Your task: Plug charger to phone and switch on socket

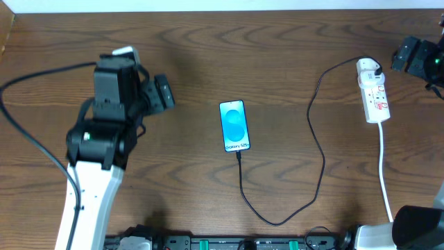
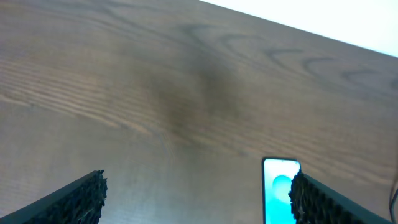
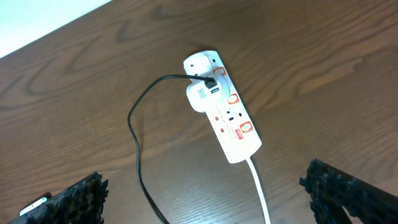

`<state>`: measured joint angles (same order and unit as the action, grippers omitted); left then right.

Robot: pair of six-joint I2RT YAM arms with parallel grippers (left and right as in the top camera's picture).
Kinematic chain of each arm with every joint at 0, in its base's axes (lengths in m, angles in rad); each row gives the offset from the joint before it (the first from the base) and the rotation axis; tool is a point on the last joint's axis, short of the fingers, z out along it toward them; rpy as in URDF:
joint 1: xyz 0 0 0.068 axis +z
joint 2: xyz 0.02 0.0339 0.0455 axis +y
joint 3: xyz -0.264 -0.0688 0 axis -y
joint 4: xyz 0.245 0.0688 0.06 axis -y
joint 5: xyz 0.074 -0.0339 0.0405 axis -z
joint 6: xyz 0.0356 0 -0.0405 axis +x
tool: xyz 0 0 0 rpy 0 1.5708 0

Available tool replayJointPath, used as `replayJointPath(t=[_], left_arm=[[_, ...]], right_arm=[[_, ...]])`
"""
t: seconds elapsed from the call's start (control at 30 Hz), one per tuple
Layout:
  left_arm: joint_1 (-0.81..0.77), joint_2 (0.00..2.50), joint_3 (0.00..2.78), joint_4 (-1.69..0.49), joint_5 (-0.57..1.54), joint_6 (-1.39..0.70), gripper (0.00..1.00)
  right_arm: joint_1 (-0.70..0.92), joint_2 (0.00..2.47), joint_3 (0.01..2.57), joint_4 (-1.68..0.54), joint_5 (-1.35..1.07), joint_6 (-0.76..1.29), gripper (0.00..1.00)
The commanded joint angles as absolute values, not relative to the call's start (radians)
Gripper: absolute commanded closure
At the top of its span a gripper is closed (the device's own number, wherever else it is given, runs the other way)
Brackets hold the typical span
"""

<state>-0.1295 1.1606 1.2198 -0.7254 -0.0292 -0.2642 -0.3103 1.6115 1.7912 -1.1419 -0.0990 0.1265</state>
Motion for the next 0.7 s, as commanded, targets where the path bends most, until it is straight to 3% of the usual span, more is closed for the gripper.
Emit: replayJointPath(t=[0.0, 0.37, 0.67], left_arm=[[-0.134, 1.058, 1.112, -0.723, -0.039, -0.255, 0.06], [-0.134, 0.63, 0.692, -0.585, -0.058, -0.255, 0.07], [-0.111, 0.248, 0.429, -0.335, -0.072, -0.255, 0.06]], right_arm=[[-0.307, 1.605, 1.796, -1.145, -0.092, 0.141, 0.01], [-0.307, 1.605, 1.796, -1.145, -0.092, 0.141, 0.01], [-0.307, 1.605, 1.796, -1.145, -0.092, 0.141, 0.01]])
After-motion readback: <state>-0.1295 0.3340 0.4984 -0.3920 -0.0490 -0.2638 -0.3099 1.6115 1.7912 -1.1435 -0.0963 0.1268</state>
